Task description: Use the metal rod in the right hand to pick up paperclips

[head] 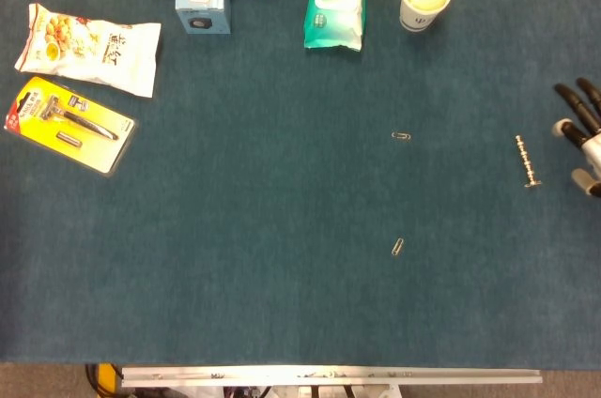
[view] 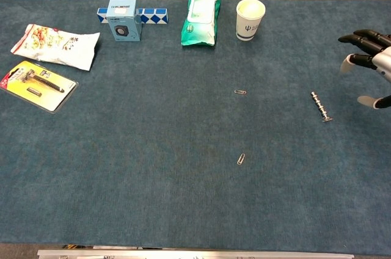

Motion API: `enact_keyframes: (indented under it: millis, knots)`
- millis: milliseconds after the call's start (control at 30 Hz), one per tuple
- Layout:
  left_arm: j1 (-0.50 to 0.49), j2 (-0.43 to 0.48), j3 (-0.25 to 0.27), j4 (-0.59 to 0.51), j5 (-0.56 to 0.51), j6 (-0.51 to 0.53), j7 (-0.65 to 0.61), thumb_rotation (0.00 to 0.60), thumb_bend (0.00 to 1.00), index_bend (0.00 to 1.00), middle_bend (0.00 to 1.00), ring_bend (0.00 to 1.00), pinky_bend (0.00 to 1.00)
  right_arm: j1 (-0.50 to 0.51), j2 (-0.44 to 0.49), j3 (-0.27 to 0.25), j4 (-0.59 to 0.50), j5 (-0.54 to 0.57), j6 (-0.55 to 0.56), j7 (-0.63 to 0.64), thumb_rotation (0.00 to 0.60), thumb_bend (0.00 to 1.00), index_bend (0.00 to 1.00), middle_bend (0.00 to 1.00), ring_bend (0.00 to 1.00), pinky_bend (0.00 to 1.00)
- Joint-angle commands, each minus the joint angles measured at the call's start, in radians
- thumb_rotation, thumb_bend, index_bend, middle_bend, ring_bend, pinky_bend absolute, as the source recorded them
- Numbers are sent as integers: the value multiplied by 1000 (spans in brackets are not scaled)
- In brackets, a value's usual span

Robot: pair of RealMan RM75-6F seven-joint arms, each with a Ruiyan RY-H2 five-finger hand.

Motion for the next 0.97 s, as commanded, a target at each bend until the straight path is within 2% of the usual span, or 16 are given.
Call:
enact_keyframes:
  millis: [33,200,433,967]
  knots:
    - [-1,-1,2,-2,2,-1,4,600,246,247,49,101,162,-55,68,32,-136,72,32,-133,600,155,377,102,42,229]
    - [-4,-6,5,-1,4,-6,14,600,246,247,49,101,162,-97,97,48,-191,86,91,-158,600,155,377,102,42,225]
    - [-9,-16,8,3,3,-16,29,600,246,247,49,101,162,-165,105,57,-185,80,185,-108,600,155,377,102,42,223]
    - [-23,-40,9,23,-21,-46,51,600,246,247,49,101,162,-229,139,85,-139,99,222,41,600,155,377,102,42,220]
